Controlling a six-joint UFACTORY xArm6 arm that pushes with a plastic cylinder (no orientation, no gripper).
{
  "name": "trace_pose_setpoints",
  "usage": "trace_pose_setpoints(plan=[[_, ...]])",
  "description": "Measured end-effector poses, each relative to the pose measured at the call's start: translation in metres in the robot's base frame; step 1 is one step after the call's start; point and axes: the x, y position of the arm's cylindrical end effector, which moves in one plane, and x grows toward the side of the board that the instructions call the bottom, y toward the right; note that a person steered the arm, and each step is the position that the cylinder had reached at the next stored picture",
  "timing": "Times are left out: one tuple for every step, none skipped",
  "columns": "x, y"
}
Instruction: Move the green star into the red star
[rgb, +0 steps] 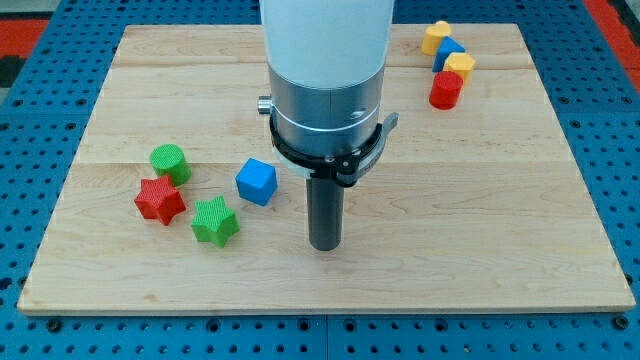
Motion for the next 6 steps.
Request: trace_pose_setpoints(plan=[[0.002, -0.012], [0.002, -0.032], [0.002, -0.034], [0.002, -0.036], [0.008, -0.077], [-0.005, -0.110]])
